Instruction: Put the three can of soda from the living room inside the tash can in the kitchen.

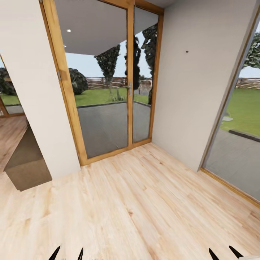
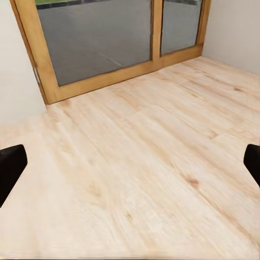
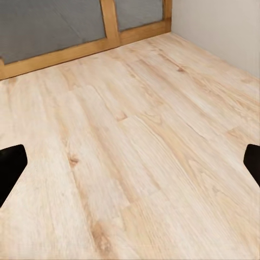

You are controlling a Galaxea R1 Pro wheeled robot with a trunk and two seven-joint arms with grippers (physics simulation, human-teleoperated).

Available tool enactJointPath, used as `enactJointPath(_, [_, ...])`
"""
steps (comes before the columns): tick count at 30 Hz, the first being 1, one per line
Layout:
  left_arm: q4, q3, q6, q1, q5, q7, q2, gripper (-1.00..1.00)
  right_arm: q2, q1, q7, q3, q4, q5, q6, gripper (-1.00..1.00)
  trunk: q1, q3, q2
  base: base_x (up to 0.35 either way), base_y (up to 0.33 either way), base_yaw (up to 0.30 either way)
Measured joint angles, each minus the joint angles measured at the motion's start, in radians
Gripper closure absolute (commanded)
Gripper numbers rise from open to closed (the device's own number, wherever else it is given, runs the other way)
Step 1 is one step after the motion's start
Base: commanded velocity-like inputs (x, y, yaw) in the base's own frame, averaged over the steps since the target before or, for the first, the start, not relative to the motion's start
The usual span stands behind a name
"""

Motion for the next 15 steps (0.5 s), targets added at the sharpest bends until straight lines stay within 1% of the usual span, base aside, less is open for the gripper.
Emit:
enactJointPath(3, [0.0,0.0,0.0,0.0,0.0,0.0,0.0,-1.0,0.0,0.0,0.0,0.0,0.0,-0.001,0.0,-1.0,0.0,0.0,0.0,-0.143,0.102,0.257])
enactJointPath(7, [-0.002,0.0,0.0,0.0,0.0,0.0,0.0,-1.0,-0.001,0.0,0.0,0.001,0.0,-0.001,0.0,-1.0,0.0,0.0,0.0,-0.216,0.161,0.257])
enactJointPath(10, [-0.003,0.0,0.0,0.0,0.001,0.0,0.0,-1.0,-0.001,0.0,0.0,0.0,0.0,-0.001,0.0,-1.0,0.0,0.0,0.0,-0.245,0.185,0.129])
enactJointPath(15, [-0.003,0.0,0.0,0.0,0.001,0.0,0.0,-1.0,-0.001,0.0,0.0,0.0,0.0,-0.001,0.0,-1.0,0.0,0.0,0.0,-0.249,0.188,0.055])
